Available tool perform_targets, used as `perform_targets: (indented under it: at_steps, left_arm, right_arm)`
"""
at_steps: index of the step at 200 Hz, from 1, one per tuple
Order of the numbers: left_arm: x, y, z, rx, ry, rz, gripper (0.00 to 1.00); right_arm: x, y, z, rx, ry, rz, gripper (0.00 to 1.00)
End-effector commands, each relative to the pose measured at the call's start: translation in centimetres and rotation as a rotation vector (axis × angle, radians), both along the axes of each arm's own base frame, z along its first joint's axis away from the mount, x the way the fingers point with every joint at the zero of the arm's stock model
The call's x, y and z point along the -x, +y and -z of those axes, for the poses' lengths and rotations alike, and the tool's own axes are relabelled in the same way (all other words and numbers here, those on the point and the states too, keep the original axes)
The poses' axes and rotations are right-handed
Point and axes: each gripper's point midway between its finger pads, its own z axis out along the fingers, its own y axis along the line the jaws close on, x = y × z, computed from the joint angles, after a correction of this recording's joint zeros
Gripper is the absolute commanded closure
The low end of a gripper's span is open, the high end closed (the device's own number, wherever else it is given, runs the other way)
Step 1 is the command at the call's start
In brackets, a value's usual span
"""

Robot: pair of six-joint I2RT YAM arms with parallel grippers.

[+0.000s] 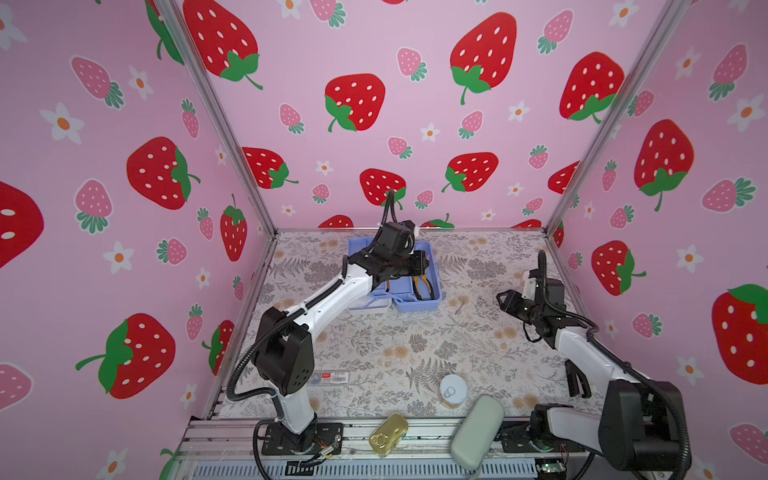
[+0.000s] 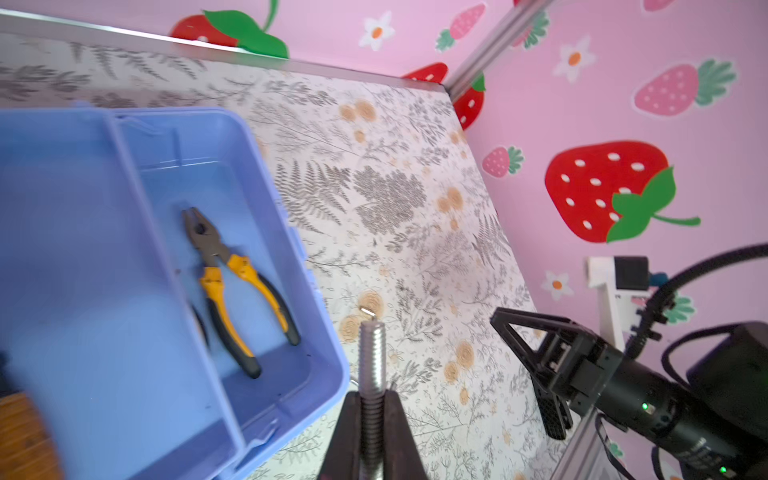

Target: Pack the tool kit

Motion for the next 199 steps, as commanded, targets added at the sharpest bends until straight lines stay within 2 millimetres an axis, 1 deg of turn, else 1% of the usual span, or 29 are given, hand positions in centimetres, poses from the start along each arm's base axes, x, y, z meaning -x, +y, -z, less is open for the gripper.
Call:
perform_targets:
  at_steps: [1, 39, 46, 63, 80, 108, 145, 167, 191, 199]
  left_arm:
    - [-0.5, 1.9, 0.6, 0.002, 0.020, -0.066, 1.00]
    - [-1.7, 6.7, 2.2, -0.083, 0.060, -0.202, 1.00]
    - [-2.2, 8.1, 2.7, -0.123, 0.064, -0.254, 1.00]
    - [-2.5, 9.9, 3.4, -0.169, 0.071, -0.307, 1.00]
    - [-2.9, 11.5, 3.5, -0.229, 0.054, -0.363, 1.00]
    - [-3.4, 13.7, 3.2, -0.318, 0.039, -0.435, 1.00]
    - [-3.3, 18.1, 4.0, -0.475, 0.076, -0.564, 1.00]
    - [-3.0, 19.6, 4.5, -0.509, 0.101, -0.601, 1.00]
    - [-3.0, 20.3, 5.3, -0.516, 0.127, -0.616, 1.00]
    - [-3.0, 20.4, 5.6, -0.522, 0.134, -0.618, 0.96]
  right_arm:
    - [-0.6, 0.2, 0.2, -0.017, -0.006, -0.013, 0.55]
    - [-0.6, 0.5, 0.9, -0.031, 0.006, -0.020, 0.55]
    - [-0.6, 0.5, 1.1, -0.029, 0.009, -0.023, 0.55]
    - [-0.5, 0.4, 1.2, -0.022, 0.012, -0.022, 0.55]
    - [-0.7, 0.3, 1.1, -0.018, 0.009, -0.019, 0.55]
    - [-0.8, 0.5, 1.1, -0.024, 0.013, -0.028, 0.55]
    - [-0.8, 0.5, 1.0, -0.023, 0.011, -0.027, 0.55]
    - [-0.9, 0.3, 0.9, -0.016, 0.009, -0.026, 0.55]
    - [-1.0, 0.4, 0.8, -0.024, 0.008, -0.029, 0.55]
    - [-1.0, 0.5, 0.7, -0.025, 0.007, -0.030, 0.55]
